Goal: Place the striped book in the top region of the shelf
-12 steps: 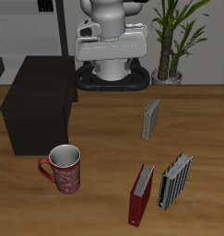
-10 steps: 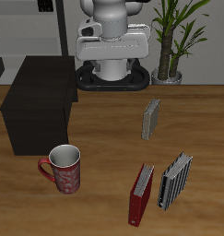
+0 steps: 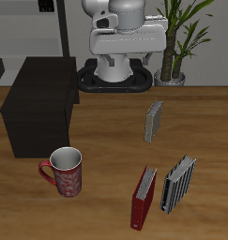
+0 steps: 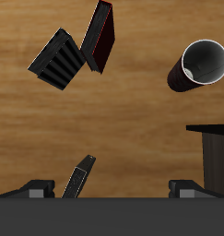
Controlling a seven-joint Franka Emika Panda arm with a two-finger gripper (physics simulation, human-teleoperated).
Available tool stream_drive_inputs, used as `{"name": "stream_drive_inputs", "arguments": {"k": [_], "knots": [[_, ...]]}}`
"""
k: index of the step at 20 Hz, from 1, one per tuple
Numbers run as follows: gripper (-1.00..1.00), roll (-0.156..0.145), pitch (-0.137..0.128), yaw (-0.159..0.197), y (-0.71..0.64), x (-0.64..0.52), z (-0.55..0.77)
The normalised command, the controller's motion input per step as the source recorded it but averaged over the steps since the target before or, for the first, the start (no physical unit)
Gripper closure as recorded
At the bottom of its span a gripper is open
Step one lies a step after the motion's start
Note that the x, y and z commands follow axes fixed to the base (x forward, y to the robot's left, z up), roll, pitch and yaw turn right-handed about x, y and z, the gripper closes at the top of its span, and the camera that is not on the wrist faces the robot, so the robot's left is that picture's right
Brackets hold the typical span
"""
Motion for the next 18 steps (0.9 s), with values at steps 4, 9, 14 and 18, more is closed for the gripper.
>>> {"name": "stream_drive_inputs", "arguments": {"k": [4,9,14,18], "knots": [[-1.00,-0.027,-0.011,-0.027,0.22,0.17,0.11],[-1.00,-0.027,0.030,-0.054,0.44,0.35,0.00],[-1.00,0.014,-0.007,0.024,0.44,0.23,-0.05],[-1.00,-0.027,-0.020,0.015,0.51,0.34,-0.03]]}}
